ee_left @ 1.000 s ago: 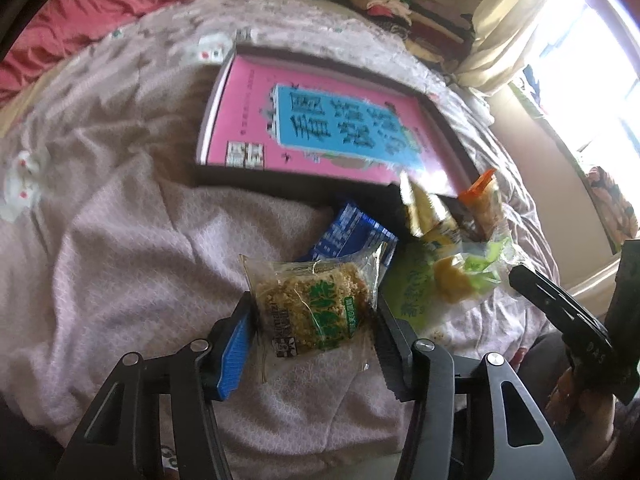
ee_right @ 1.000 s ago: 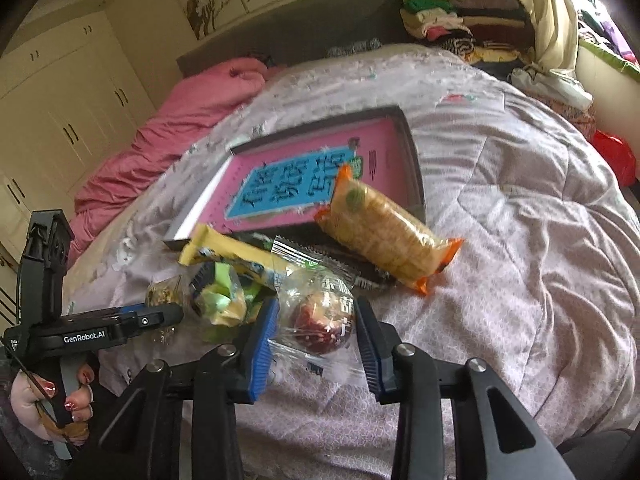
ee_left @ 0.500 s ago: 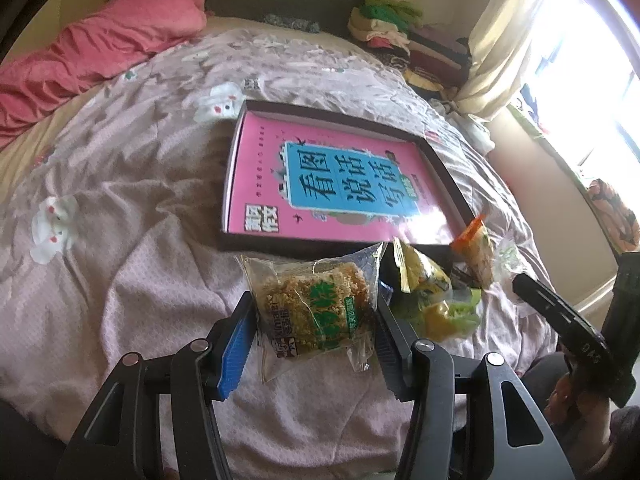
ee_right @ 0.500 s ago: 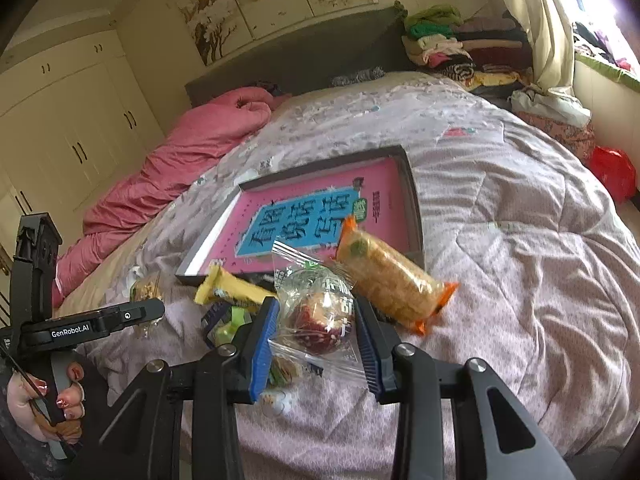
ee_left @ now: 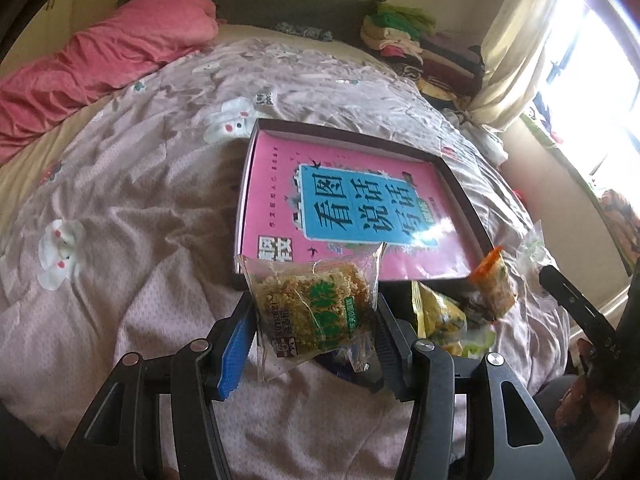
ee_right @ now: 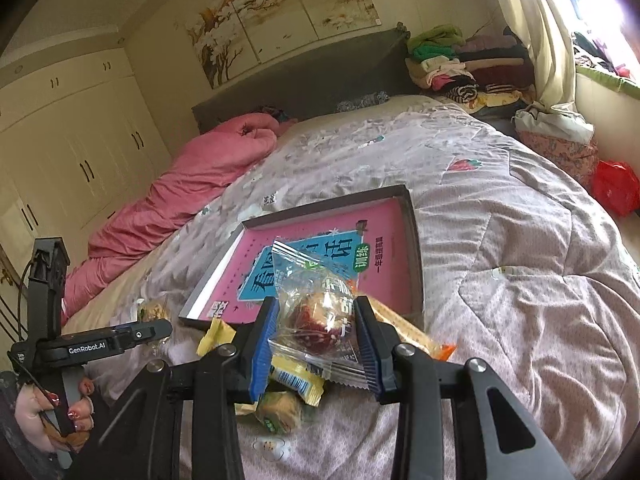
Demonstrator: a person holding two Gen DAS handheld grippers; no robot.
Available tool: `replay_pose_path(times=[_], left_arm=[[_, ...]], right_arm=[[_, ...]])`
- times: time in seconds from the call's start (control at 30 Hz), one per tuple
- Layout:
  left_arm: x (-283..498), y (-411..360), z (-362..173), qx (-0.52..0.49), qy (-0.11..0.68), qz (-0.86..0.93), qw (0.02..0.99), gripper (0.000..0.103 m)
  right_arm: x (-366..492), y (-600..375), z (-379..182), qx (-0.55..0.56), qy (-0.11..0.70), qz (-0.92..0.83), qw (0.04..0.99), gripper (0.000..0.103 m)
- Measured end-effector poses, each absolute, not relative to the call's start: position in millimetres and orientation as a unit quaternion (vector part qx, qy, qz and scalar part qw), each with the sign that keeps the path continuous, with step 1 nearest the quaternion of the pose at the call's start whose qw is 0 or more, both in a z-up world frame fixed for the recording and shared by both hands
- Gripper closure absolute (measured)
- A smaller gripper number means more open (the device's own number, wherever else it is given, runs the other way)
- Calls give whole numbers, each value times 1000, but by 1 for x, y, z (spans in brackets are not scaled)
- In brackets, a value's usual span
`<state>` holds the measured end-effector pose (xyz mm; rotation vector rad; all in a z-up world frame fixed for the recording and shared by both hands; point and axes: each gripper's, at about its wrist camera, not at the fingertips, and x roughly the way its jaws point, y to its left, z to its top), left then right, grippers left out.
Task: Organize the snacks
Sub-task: 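Carry both held bags over the pink tray with left and right tools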
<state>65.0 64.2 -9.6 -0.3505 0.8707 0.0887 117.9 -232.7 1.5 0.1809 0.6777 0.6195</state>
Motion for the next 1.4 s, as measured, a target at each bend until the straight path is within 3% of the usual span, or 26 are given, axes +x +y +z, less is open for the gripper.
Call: replay_pose_path(times=[0.47,1.4], left_arm=[[101,67,-3,-168,403,52,898,46],[148,65,-39,-152,427,61,889,46]], right_arm=[[148,-224,11,91,307,291,902,65],[211,-206,-31,87,371,250,890,65]])
